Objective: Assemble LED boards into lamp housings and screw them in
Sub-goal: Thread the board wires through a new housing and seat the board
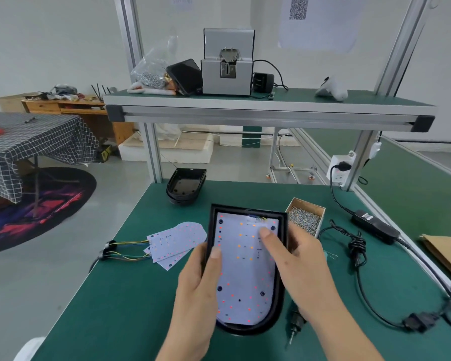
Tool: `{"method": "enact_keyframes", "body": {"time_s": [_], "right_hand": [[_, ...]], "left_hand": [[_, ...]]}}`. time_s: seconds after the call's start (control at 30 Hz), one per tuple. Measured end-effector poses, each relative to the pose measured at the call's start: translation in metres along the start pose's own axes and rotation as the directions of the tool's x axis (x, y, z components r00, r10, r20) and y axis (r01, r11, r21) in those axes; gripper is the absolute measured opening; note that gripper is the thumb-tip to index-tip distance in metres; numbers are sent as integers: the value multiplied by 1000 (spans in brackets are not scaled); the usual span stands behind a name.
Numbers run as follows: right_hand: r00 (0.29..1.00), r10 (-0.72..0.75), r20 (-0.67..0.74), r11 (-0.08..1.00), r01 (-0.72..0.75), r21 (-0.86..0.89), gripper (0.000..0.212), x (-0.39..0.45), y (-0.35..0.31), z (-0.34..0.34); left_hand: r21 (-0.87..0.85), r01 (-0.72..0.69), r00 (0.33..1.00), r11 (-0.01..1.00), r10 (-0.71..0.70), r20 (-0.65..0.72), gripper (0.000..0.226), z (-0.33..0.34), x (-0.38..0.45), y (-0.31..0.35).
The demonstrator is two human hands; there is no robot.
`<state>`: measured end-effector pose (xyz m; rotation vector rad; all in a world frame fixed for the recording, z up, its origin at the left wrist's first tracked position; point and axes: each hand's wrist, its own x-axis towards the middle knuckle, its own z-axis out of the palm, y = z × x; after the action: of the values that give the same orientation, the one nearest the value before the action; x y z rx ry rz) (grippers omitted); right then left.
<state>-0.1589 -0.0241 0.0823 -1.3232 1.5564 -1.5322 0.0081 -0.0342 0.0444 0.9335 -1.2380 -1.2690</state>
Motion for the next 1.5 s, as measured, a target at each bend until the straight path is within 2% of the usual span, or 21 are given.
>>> {"method": "enact_keyframes", "body": {"time_s": [0.07,0.17,0.23,0.37,0.5,0.57,0.67,0.73,0.87,0.93,0.97,1.0,1.07,1.13,1.2,1.3,1.5], "right_hand": [[1000,-21,3,1000,21,19,15,-1,3,0],[998,-27,50,997,23,71,14,-3,7,1],[997,-16,69,996,10,89,10,-3,9,1],[999,4,49,993,-10,120,10,2,13,2],[998,48,43,990,-53,131,8,7,17,0],[998,65,9,992,-65,110,16,14,23,-3],[994,99,-52,993,-95,76,30,30,32,-8],[990,134,-48,988,-130,77,30,39,39,-6],[984,176,18,979,-173,-107,37,43,60,7],[984,165,68,963,-145,-227,28,41,64,9],[983,164,83,948,-134,-289,18,39,62,7],[985,163,64,921,-128,-367,31,38,62,1],[990,120,-75,859,-142,-492,54,31,61,-22],[971,94,-219,776,-209,-595,49,22,69,-53],[934,223,-279,666,-355,-656,48,12,80,-73],[886,375,-272,546,-449,-708,57,0,98,-77],[868,398,-299,452,-469,-759,68,1,108,-60]], "left_hand": [[80,5,1000,997,-6,4,44,2,0,0],[207,-15,998,978,26,-52,25,2,3,4],[237,-21,998,971,35,-52,20,2,6,6],[294,5,998,956,14,-62,30,4,11,2],[336,24,998,942,-1,-67,54,8,18,-3],[315,32,999,949,-30,-11,52,7,24,-4],[340,43,977,939,-111,182,25,-2,31,-10],[399,32,957,916,-144,252,26,-9,33,-16],[497,67,971,865,-171,167,30,-17,35,-31],[536,110,978,837,-188,94,23,-21,36,-43],[559,136,980,818,-195,46,17,-25,37,-51],[577,169,979,799,-202,-8,12,-28,39,-57],[572,243,968,784,-234,-89,8,-36,43,-68],[543,291,955,788,-278,-109,8,-39,47,-72],[555,313,946,771,-307,-107,7,-38,51,-76],[566,327,932,756,-358,-60,11,-28,57,-78],[583,297,925,756,-379,20,13,-7,64,-77]]}}
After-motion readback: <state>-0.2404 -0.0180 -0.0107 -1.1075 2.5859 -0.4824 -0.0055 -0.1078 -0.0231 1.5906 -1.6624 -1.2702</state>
